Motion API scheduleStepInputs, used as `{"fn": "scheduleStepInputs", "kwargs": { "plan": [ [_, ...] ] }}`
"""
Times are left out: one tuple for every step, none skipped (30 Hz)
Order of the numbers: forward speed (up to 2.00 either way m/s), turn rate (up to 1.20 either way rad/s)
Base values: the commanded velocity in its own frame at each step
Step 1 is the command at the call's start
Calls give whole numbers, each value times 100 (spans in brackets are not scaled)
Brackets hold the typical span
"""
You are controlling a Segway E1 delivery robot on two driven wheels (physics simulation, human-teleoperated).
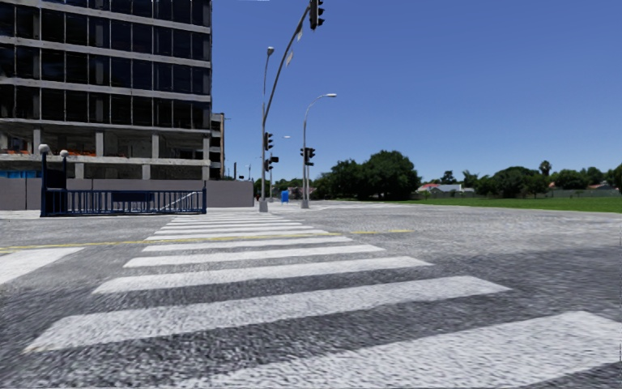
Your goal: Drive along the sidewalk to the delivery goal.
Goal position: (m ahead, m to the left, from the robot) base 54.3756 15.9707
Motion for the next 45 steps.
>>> {"fn": "scheduleStepInputs", "kwargs": {
  "plan": [
    [200, 66],
    [200, 66],
    [200, 62],
    [200, 52],
    [200, 52],
    [200, 37],
    [200, 0],
    [200, 0],
    [200, 0],
    [200, 0],
    [200, 0],
    [200, 0],
    [200, 0],
    [200, 0],
    [200, 0],
    [200, 0],
    [200, 0],
    [200, 0],
    [200, 0],
    [200, 0],
    [200, 0],
    [200, 0],
    [200, 0],
    [200, 0],
    [200, 0],
    [200, 0],
    [200, 0],
    [200, 0],
    [200, 0],
    [200, 0],
    [200, 0],
    [200, 0],
    [200, 0],
    [200, 0],
    [200, 17],
    [200, 36],
    [200, 36],
    [200, 41],
    [200, 43],
    [200, 43],
    [200, 43],
    [200, 43],
    [200, 43],
    [200, 43],
    [200, 43]
  ]
}}
